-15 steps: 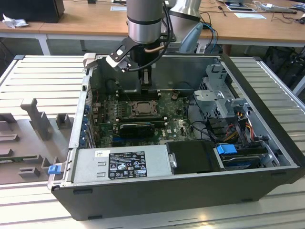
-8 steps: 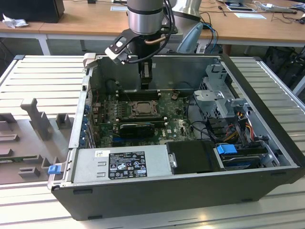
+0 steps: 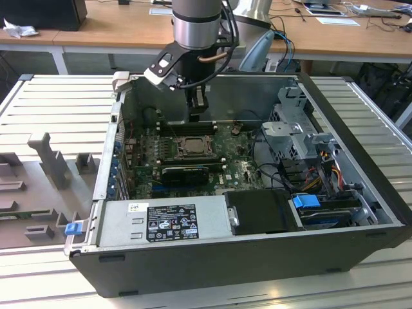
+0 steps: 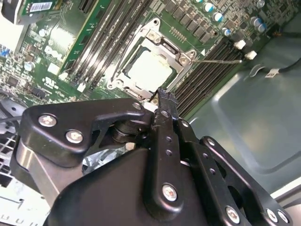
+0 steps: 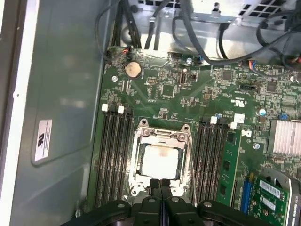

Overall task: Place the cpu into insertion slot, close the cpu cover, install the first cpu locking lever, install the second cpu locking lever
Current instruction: 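Install the first cpu locking lever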

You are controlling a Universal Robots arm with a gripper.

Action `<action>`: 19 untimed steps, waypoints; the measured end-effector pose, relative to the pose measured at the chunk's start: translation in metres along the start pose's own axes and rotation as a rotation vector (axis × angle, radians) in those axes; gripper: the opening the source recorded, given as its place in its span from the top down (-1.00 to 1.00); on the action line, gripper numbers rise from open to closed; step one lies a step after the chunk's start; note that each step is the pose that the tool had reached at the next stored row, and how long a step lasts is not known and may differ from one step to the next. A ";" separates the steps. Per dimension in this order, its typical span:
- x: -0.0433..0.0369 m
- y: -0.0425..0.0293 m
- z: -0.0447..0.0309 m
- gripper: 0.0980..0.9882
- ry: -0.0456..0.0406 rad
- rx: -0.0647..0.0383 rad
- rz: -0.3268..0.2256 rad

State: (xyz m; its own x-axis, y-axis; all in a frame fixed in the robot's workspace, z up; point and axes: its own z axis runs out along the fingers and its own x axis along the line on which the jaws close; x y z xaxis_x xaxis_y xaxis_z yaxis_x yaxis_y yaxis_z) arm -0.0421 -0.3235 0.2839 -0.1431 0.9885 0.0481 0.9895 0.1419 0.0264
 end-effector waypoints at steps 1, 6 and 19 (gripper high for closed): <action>0.0000 0.0000 0.0001 0.98 0.0008 0.001 -0.025; 0.0000 0.0001 0.0001 0.98 0.0029 0.005 -0.105; -0.0001 0.0001 0.0001 0.98 0.0067 0.012 -0.243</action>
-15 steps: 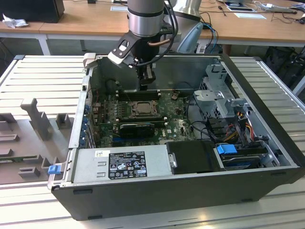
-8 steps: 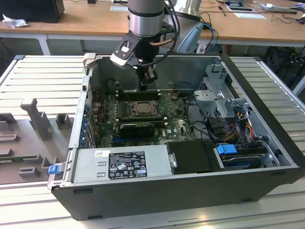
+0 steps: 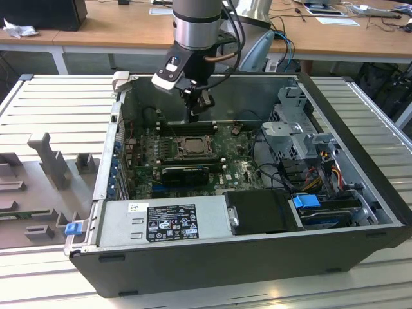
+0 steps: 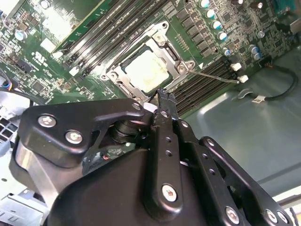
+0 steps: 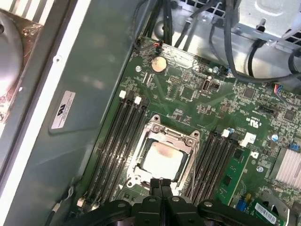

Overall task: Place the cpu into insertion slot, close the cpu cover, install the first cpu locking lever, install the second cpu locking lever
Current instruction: 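Install the first cpu locking lever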

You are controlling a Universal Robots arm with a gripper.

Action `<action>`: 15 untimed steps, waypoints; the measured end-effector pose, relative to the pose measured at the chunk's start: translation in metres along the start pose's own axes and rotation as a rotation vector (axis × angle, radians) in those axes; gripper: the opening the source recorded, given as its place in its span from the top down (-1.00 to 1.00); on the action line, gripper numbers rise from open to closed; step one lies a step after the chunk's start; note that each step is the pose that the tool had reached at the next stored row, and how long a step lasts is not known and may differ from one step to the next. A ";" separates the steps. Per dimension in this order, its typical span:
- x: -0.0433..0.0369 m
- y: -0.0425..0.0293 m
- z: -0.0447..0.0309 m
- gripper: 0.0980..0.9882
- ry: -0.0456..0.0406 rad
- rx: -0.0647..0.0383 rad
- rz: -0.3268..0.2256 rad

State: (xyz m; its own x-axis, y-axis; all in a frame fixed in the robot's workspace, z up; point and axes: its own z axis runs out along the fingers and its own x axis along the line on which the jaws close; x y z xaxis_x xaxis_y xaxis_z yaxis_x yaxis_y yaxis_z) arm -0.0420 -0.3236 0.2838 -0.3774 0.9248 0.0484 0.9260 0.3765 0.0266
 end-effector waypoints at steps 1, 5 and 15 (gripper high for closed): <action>0.0000 0.0000 0.0000 0.98 0.0004 0.001 -0.013; 0.0000 0.0000 0.0000 0.98 0.0017 0.003 -0.065; 0.0000 -0.0001 0.0001 0.98 0.0061 0.011 -0.228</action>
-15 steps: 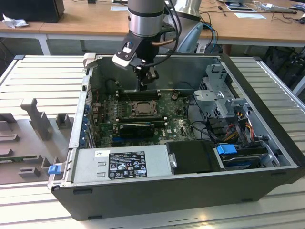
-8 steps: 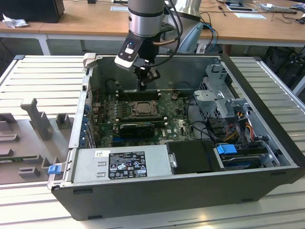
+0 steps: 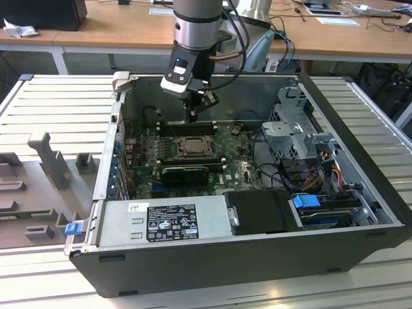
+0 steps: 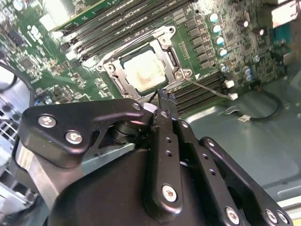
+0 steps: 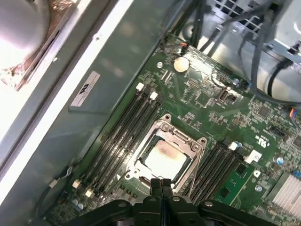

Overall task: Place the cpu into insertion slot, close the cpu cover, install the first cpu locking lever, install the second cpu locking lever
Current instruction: 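Install the first cpu locking lever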

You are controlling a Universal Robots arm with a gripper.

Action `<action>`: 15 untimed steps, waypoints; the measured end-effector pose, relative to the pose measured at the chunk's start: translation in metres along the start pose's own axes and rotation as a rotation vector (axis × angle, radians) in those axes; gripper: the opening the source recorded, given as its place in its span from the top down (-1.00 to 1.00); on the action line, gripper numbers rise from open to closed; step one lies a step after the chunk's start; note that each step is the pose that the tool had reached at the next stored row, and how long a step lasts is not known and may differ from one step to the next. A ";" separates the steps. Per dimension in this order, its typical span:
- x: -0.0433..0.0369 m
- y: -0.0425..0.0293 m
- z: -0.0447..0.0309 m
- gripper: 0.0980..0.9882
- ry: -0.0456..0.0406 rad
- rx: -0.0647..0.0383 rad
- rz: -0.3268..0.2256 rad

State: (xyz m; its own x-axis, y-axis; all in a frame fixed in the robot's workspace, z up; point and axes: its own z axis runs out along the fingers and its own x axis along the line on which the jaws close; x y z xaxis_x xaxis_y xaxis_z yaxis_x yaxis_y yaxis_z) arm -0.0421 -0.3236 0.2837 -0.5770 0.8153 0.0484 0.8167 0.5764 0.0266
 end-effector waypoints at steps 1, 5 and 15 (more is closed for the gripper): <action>0.0000 0.0000 0.0000 0.98 0.0005 0.001 -0.017; 0.0000 0.0000 0.0001 0.98 0.0027 0.005 -0.101; -0.0001 0.0000 0.0009 0.98 0.0107 0.019 -0.402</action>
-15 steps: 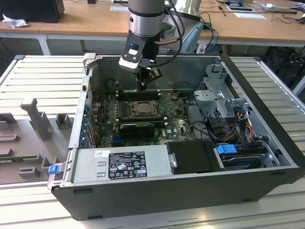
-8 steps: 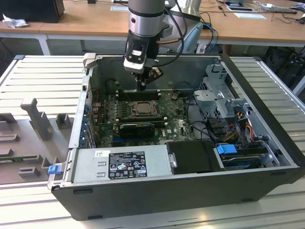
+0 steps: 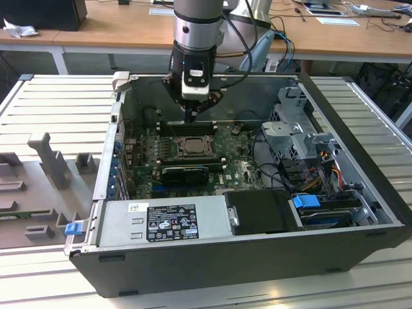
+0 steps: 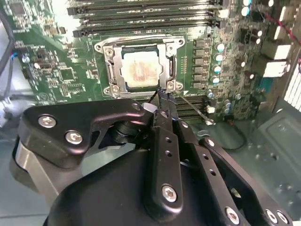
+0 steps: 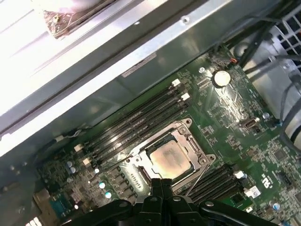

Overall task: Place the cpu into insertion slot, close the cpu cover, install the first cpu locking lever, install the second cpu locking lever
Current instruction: 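Install the first cpu locking lever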

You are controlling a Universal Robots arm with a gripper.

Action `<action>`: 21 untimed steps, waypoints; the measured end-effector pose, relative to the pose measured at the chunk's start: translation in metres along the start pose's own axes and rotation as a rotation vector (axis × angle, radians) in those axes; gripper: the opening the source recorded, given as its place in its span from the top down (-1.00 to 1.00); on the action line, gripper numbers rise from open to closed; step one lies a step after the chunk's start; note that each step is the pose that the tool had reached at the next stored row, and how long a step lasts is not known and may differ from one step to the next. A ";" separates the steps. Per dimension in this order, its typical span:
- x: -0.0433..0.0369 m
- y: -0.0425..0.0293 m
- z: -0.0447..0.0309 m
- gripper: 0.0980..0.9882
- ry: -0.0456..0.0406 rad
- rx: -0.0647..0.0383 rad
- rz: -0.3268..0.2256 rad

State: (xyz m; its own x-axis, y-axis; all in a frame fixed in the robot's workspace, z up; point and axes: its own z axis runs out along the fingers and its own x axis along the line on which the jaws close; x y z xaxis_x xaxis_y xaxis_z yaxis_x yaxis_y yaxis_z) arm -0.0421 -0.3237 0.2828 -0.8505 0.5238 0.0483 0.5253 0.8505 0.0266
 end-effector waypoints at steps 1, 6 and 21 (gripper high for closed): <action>0.0000 0.0000 0.0000 0.98 0.0005 0.001 -0.017; 0.0003 -0.0002 0.0002 0.98 0.0033 0.006 -0.124; 0.0003 -0.0003 0.0018 0.98 0.0070 0.019 -0.439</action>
State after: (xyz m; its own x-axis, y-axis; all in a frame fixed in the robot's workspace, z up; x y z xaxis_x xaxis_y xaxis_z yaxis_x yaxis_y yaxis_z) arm -0.0425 -0.3237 0.2811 -0.9927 0.1125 0.0434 0.1137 0.9931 0.0275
